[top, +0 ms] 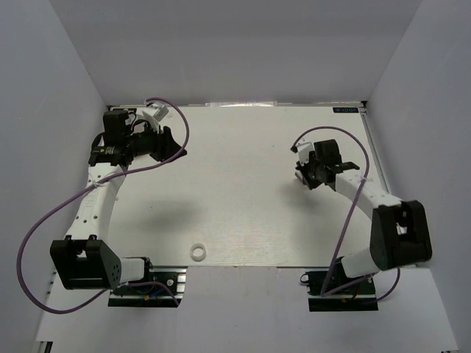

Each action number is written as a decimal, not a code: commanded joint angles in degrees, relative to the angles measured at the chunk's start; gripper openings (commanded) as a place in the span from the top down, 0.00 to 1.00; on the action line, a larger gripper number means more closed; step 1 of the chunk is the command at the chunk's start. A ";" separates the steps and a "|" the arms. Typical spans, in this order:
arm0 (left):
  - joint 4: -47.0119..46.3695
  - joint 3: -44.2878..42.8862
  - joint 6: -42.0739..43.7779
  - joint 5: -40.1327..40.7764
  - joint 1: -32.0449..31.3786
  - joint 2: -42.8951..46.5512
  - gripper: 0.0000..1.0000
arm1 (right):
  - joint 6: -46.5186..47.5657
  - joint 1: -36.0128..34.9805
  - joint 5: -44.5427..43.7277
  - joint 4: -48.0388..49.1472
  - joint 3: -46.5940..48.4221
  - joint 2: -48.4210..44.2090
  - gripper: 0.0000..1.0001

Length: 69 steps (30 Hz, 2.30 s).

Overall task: Sort the stationery into containers
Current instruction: Pick up the stapler from the center of the board.

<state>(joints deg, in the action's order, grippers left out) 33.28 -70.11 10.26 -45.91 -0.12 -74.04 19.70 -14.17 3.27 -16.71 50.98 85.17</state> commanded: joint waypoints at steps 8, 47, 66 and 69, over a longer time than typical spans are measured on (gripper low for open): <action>-6.46 5.68 -11.91 -16.66 -2.95 0.13 0.46 | 41.53 -9.55 14.74 1.50 -7.45 -18.62 1.00; 3.99 5.07 -4.64 -5.85 -24.14 -6.12 0.28 | 62.56 -50.60 -4.76 36.84 -16.97 -17.49 1.00; 4.69 2.61 -3.76 0.03 -26.95 -8.93 0.38 | 62.56 -51.30 -4.67 37.01 -16.88 -17.49 1.00; 4.61 2.95 -3.93 -1.45 -26.95 -8.84 0.46 | 62.56 -51.13 -4.85 37.36 -16.97 -17.49 1.00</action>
<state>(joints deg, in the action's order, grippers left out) 37.60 -65.56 5.58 -46.46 -26.76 -83.24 82.70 -65.01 -1.17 17.37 31.51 67.64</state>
